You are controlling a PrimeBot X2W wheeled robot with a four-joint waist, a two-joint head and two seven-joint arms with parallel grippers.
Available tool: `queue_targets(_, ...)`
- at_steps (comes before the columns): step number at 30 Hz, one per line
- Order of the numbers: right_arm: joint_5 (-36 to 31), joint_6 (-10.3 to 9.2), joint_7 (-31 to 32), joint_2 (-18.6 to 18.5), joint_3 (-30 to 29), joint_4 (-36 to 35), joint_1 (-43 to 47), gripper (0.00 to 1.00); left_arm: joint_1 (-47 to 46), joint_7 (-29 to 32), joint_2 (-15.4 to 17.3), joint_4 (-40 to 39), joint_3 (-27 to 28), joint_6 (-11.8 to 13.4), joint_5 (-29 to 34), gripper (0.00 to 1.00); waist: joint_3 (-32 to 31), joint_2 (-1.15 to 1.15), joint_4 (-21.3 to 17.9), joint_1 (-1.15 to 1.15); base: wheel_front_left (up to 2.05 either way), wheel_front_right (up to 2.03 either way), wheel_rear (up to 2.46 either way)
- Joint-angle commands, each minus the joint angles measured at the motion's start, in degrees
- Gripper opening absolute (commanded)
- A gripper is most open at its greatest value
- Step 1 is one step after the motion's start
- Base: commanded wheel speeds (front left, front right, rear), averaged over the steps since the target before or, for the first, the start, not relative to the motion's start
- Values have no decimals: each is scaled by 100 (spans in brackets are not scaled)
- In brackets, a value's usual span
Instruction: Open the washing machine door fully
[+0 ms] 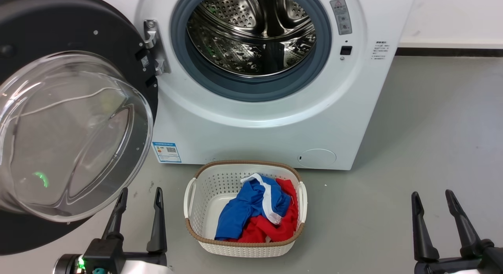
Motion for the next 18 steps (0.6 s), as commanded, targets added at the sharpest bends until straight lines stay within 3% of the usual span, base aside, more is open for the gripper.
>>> queue_targets(1,51,-1,-9,14,24,-15,59,100,93,-13,-8,49,-34,60,-44,100,21,0,-52,0,0,0,0)
queue_targets(18,178,-1,-8,14,50,83,69,100,115,-13,-8,314,-175,348,-94,100,151,0,-270,0,0,0,0)
